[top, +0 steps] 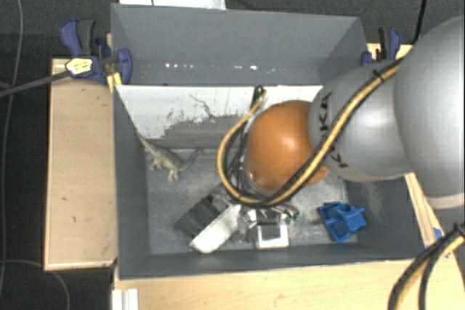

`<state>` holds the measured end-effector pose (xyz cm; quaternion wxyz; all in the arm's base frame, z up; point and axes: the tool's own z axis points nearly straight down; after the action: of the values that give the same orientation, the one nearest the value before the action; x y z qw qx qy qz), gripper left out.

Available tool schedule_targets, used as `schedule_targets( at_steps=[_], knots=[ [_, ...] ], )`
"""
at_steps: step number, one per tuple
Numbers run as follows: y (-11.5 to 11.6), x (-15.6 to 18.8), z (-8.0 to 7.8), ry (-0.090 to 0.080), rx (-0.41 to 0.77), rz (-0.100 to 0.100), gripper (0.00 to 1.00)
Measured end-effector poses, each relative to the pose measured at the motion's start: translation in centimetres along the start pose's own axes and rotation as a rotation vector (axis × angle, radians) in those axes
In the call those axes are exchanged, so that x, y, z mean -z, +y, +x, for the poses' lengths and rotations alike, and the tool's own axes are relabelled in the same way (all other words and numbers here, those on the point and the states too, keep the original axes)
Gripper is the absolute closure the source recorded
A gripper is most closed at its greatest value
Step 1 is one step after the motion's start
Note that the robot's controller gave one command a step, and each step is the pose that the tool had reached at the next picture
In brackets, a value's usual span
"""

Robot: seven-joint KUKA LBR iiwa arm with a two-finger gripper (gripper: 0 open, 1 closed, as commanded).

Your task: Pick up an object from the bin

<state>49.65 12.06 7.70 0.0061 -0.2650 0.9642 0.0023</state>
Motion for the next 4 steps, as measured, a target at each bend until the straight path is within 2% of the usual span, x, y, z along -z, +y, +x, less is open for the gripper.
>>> schedule_targets(
  at_steps=[1, 2, 4],
  knots=[
    [0.0, 1.8, 0.1, 0.006, -0.001, -0.001, 1.0],
    [0.0, 3.3, 0.0, 0.001, -0.003, 0.001, 1.0],
    [0.0, 4.7, 0.0, 0.002, -0.005, 0.0, 1.0]
  ],
)
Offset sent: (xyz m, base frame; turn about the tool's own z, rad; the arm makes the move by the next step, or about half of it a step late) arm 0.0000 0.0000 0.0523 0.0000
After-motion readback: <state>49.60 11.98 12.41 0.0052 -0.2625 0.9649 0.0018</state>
